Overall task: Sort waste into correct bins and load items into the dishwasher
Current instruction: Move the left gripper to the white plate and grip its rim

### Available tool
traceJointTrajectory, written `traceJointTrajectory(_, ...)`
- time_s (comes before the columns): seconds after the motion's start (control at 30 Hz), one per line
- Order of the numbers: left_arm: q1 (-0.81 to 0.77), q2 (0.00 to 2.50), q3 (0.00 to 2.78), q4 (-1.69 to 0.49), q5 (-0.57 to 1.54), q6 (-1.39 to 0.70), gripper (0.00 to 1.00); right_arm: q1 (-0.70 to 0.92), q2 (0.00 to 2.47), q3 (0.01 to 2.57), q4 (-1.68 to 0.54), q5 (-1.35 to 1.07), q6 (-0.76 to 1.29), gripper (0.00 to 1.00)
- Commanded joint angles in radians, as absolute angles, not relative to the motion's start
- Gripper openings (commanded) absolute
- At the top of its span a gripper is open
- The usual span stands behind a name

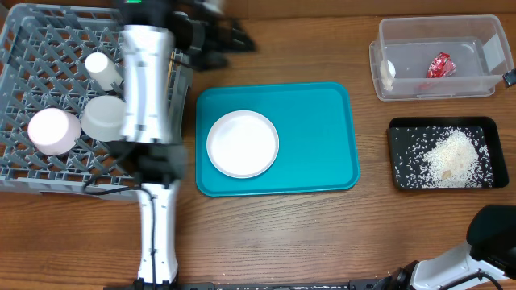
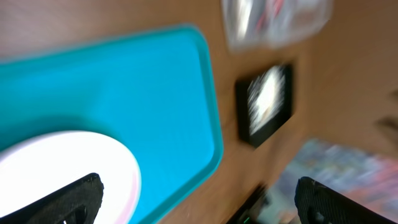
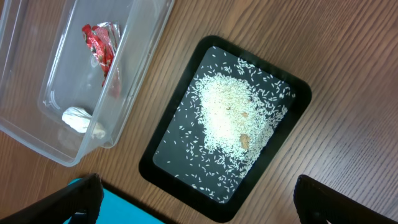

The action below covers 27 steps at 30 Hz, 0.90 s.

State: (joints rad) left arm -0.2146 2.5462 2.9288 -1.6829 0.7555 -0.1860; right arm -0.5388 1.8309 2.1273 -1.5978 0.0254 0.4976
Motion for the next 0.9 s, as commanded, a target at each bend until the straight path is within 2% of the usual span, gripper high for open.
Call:
traceJointTrajectory(0.0, -0.375, 2.511, 2.86, -1.69, 0.467, -0.263, 1.0, -0.54, 1.825, 2.133, -1.595, 0.022, 0.502, 1.0)
traceJointTrajectory(0.2, -0.609, 2.511, 2.741, -1.688, -0.02, -0.323, 1.0, -0.54, 1.825, 2.133, -1.595, 0.022, 0.502, 1.0)
traceJointTrajectory(0.37, -0.707, 2.511, 2.709, -1.69, -0.033, -0.255, 1.0, -0.54, 1.825, 2.133, -1.595, 0.022, 0.502, 1.0)
traceJointTrajectory(0.57, -0.72, 2.513, 2.608, -1.69, -0.12, -0.616, 1.0, -0.54, 1.825, 2.133, -1.595, 0.022, 0.502, 1.0)
traceJointTrajectory(0.63, -0.705, 2.513, 2.549, -1.69, -0.141, -0.662, 1.0, -0.54, 1.825, 2.133, -1.595, 0.022, 0.502, 1.0)
traceJointTrajectory(0.87, -0.661, 2.513, 2.365, -1.659, -0.07, -0.582, 1.0, -0.54, 1.825, 2.133, -1.595, 0.022, 0.502, 1.0)
